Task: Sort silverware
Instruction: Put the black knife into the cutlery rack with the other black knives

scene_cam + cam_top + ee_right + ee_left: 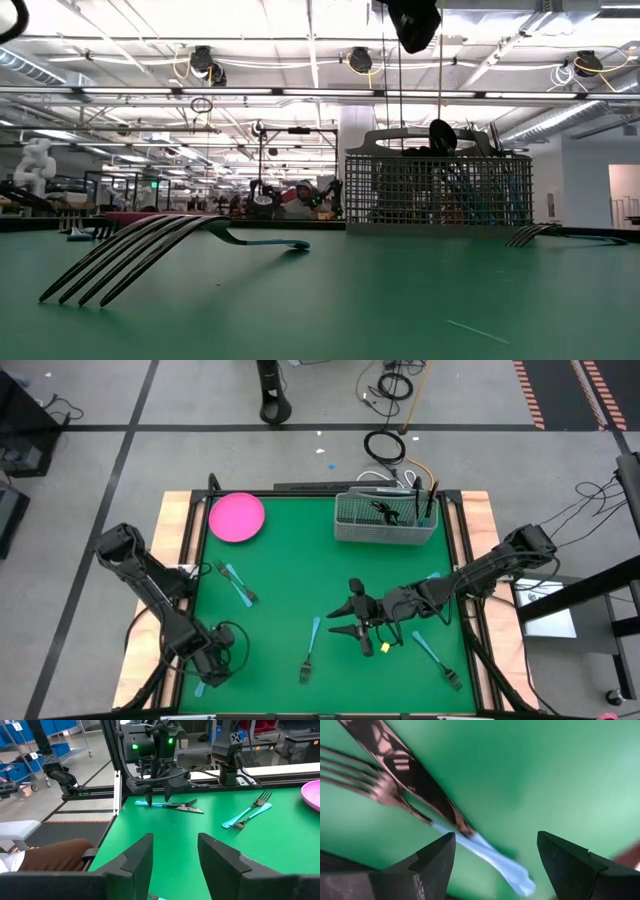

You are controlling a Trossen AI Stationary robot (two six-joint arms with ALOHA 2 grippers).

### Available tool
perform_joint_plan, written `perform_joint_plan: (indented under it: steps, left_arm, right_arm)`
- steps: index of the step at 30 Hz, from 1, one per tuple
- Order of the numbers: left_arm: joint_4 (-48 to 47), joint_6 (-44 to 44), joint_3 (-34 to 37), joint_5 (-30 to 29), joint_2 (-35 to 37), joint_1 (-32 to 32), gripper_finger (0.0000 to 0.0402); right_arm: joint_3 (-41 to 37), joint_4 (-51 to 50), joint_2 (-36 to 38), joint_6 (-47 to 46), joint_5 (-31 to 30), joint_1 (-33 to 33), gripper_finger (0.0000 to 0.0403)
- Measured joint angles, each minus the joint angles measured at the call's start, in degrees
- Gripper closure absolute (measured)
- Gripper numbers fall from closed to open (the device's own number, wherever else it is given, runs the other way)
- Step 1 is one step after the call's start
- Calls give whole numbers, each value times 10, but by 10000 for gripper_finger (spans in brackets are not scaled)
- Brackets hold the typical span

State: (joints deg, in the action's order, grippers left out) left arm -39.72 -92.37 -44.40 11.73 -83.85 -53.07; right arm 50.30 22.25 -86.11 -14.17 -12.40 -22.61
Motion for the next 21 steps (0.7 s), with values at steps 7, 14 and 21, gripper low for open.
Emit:
perform_joint_plan:
  steps: [7,14,21]
  left_arm:
    - [2,-10,-44,5,0,-16,118]
    - [3,-137,-56,14,0,-75,118]
    - [16,-152,-56,15,1,-111,138]
  right_arm:
    - [0,1,-14,-8,0,0,259]
    - [-1,-3,-21,-34,2,-2,259]
    - [-1,-2,-21,-42,2,-8,259]
